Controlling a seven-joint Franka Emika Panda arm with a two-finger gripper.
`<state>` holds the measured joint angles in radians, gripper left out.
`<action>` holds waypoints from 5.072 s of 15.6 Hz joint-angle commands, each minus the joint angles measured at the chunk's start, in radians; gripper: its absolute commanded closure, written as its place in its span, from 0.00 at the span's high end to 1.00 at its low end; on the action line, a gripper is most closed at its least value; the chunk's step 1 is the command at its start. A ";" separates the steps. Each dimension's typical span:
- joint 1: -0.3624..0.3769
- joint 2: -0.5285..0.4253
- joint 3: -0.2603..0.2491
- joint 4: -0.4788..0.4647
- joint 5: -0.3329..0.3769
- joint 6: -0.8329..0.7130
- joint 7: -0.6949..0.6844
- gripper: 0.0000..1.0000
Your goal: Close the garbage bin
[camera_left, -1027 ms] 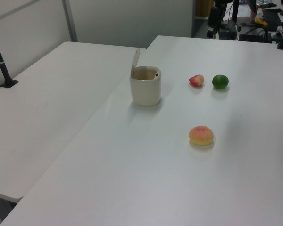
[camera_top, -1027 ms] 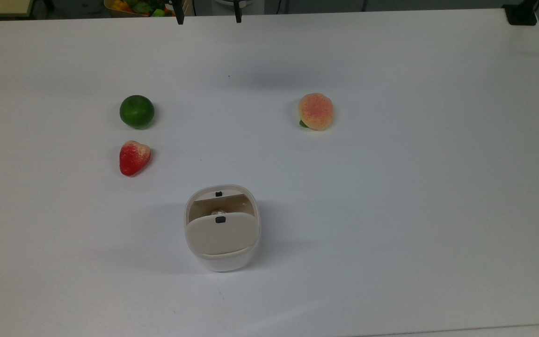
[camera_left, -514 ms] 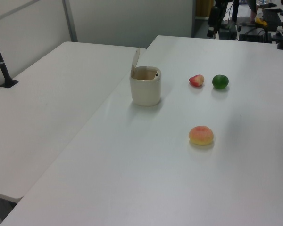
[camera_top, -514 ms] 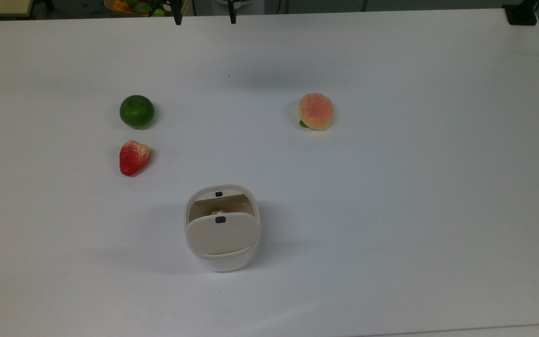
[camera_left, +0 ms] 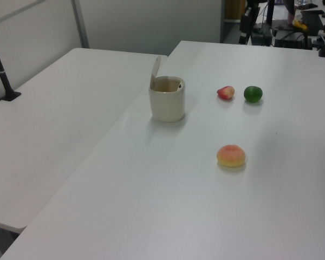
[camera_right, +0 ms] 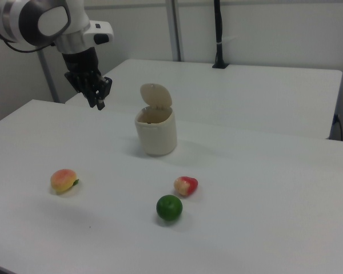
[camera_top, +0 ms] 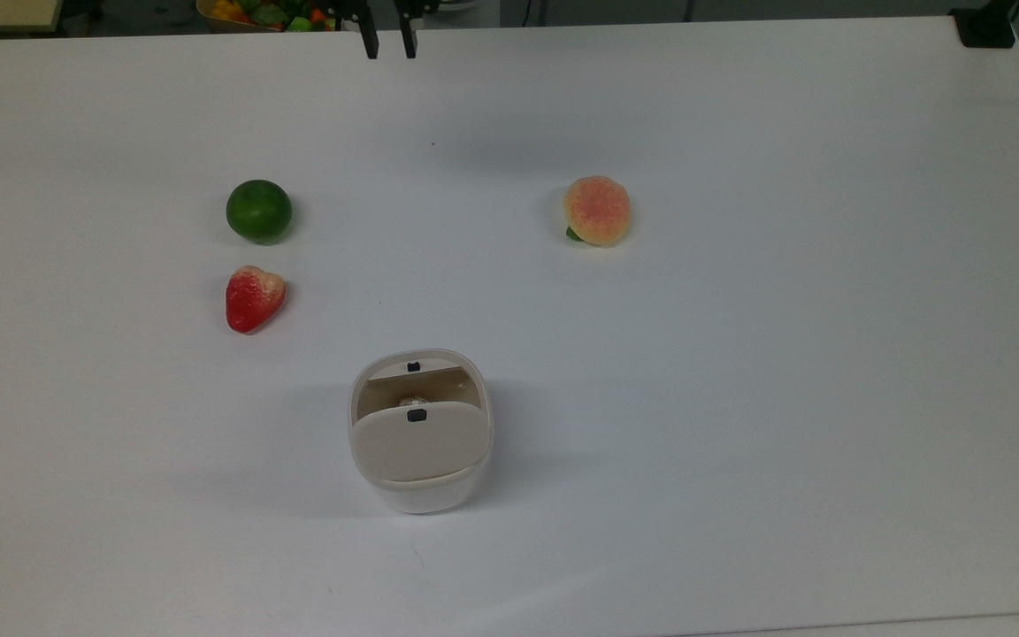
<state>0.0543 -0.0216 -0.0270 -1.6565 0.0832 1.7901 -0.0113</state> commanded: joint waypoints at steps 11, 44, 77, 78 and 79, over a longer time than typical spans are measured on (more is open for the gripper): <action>0.007 0.025 0.006 -0.017 0.047 0.035 -0.088 0.00; 0.050 0.542 0.009 0.236 0.050 1.163 0.054 0.00; 0.045 0.463 0.009 0.075 0.030 0.896 0.010 0.00; 0.045 0.465 0.009 0.073 0.030 0.887 0.010 0.00; 0.045 0.465 0.009 0.070 0.030 0.884 0.010 0.00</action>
<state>0.0969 0.4846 -0.0157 -1.5346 0.1188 2.7134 0.0179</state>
